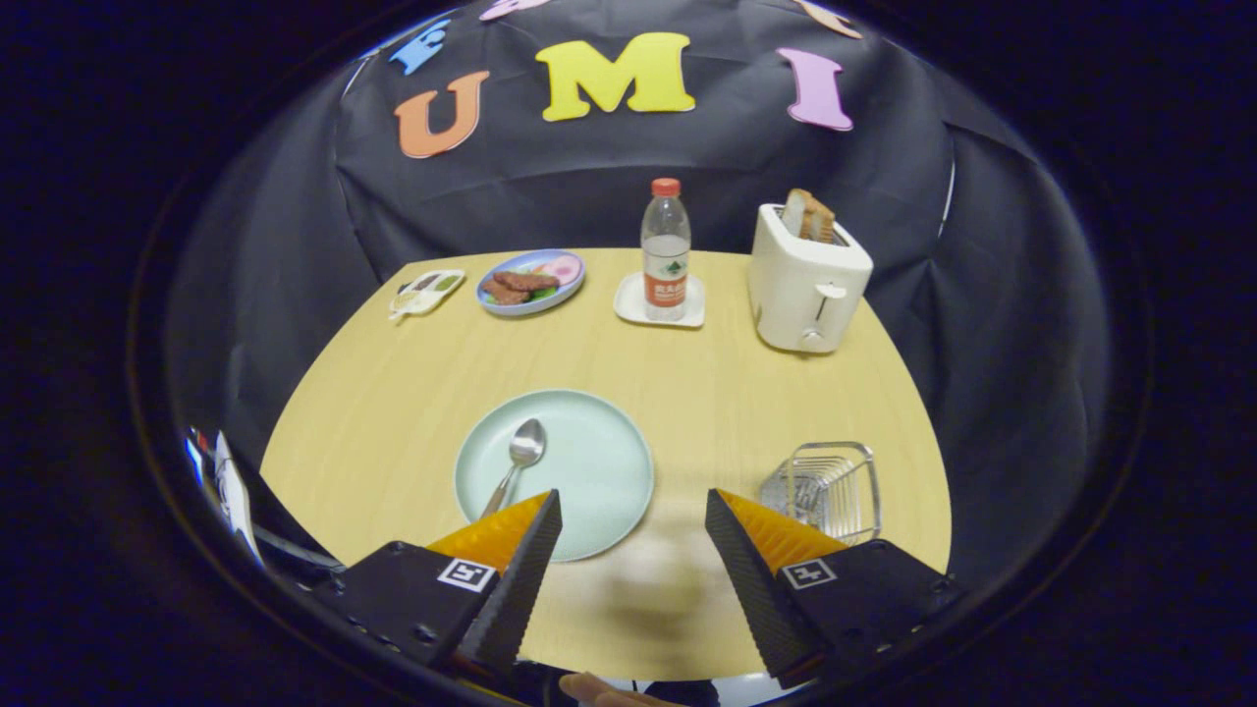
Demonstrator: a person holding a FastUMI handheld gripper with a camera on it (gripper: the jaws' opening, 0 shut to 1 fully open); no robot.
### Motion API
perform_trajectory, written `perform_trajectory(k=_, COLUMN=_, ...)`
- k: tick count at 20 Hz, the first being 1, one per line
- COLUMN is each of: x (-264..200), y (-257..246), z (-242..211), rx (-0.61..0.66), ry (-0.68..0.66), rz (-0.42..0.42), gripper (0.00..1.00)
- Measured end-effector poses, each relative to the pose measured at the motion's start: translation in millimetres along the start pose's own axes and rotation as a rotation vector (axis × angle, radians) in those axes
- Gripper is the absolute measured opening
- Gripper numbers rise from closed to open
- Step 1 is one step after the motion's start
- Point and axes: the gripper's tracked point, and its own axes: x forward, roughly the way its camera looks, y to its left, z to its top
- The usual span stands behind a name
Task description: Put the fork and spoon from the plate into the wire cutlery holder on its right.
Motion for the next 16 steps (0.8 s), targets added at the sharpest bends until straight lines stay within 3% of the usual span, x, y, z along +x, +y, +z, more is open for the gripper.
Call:
perform_trajectory(k=5, x=26.9, y=46.6, z=-17.2, rx=-0.039, ry=0.062, rz=0.028, gripper=0.90)
perform_trajectory(k=10, x=53.7, y=87.2, z=-35.0, rx=0.034, ry=0.109, rz=0.049, gripper=0.90)
perform_trajectory(k=14, x=76.6, y=110.0, z=-50.3, rx=0.069, ry=0.118, rz=0.038, gripper=0.90)
perform_trajectory(k=16, x=89.4, y=110.5, z=-52.2, rx=0.100, ry=0.111, rz=-0.006, gripper=0.90)
